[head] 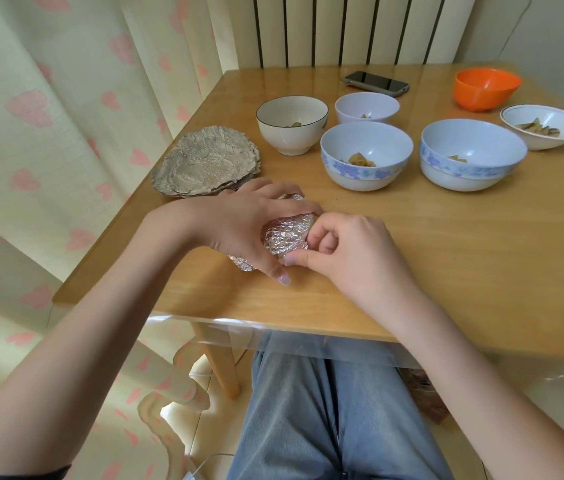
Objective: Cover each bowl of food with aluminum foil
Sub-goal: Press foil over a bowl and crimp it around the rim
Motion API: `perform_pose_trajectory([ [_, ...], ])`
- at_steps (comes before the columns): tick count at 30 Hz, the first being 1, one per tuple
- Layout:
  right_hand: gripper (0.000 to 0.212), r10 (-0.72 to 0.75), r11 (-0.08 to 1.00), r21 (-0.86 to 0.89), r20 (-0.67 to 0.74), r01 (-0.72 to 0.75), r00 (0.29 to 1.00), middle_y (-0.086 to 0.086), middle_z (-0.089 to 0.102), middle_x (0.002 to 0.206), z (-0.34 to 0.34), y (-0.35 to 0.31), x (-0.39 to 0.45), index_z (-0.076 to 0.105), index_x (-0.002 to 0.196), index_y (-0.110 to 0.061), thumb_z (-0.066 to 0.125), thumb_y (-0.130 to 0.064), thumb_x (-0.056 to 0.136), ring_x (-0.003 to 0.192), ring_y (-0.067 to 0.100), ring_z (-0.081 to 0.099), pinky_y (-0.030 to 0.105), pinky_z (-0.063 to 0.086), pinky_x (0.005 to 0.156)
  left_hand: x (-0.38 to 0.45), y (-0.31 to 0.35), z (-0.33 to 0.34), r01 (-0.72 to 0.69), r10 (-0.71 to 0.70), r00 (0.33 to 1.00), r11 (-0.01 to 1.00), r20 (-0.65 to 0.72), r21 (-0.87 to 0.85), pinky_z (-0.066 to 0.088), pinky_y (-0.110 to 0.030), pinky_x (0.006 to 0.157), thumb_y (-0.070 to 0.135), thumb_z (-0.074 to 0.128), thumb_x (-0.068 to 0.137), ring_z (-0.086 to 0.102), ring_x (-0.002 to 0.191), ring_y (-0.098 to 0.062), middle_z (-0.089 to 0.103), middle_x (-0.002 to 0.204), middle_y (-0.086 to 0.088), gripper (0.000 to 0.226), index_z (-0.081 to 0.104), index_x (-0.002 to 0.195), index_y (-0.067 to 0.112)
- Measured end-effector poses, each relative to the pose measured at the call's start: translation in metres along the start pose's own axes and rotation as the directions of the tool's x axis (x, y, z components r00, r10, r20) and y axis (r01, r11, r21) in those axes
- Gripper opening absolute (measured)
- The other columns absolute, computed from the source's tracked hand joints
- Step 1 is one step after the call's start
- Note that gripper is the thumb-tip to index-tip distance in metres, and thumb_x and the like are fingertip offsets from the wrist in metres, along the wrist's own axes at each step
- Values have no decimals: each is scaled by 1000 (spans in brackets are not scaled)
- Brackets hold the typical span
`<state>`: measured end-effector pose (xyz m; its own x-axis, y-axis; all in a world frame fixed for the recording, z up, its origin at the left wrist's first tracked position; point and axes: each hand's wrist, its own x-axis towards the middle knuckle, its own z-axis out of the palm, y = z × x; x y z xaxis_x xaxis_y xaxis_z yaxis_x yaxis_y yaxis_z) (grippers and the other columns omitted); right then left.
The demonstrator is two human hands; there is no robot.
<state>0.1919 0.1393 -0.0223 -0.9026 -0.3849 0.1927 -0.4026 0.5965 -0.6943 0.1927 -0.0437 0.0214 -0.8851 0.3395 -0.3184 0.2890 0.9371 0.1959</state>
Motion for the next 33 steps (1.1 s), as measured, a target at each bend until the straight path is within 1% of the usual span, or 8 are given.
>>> perform_pose_trajectory([
  [2,31,6,998,70,20,-7,1000,-9,55,49,-1,3,3,64,67,-22,84,-45,61,48,5,49,29,48,58,0,1,0,7,-7,1000,1000,-4,4,21,-55,115,72,68,50,2,140,2,10,153,24,104,18,141,61],
  [8,25,-15,983,185,75,1,997,-8,55,45,-4,7,11,68,63,-16,86,-33,62,43,3,48,20,40,50,-1,2,-2,7,-7,1000,1000,5,9,20,-54,116,62,81,62,2,141,-1,10,154,22,102,20,143,58],
  [12,30,9,990,136,83,-20,996,-10,54,42,-6,7,18,68,56,-17,88,-39,56,42,3,47,24,41,50,0,2,1,-7,8,1000,1000,-17,5,22,-53,115,66,80,60,4,140,-1,12,152,22,100,21,140,61],
  [16,45,35,999,-25,79,-34,996,-8,51,42,-13,5,27,63,50,-15,87,-54,45,48,7,45,30,40,52,0,3,0,2,-2,1000,1000,-12,-15,25,-54,113,75,67,50,7,137,1,15,147,26,94,20,131,67],
  [21,39,-25,998,64,209,12,978,-17,48,40,-20,9,25,62,56,-13,87,-45,56,42,2,41,22,32,49,0,3,0,10,-10,1000,1000,-8,-2,26,-55,113,74,66,49,7,137,1,16,147,26,97,21,134,65],
  [26,41,-30,998,64,165,20,986,-16,46,40,-20,13,29,60,58,-15,82,-50,60,42,5,38,26,33,52,1,4,0,21,-21,1000,1000,-6,-6,27,-54,112,70,68,51,10,137,-5,18,144,25,89,25,130,65],
  [29,41,-46,999,-23,123,49,991,-19,47,41,-17,13,32,56,59,-20,77,-54,65,43,7,38,27,33,53,3,7,2,104,-104,993,995,-48,2,33,-45,108,66,78,58,18,136,-19,24,145,16,91,30,135,55],
  [33,27,-78,994,-65,85,84,993,-11,49,47,-21,13,28,61,72,-24,69,-49,79,47,7,42,30,38,53,4,21,2,293,-295,952,956,-84,-33,35,-45,102,75,71,54,24,135,-30,26,147,8,100,27,141,49],
])
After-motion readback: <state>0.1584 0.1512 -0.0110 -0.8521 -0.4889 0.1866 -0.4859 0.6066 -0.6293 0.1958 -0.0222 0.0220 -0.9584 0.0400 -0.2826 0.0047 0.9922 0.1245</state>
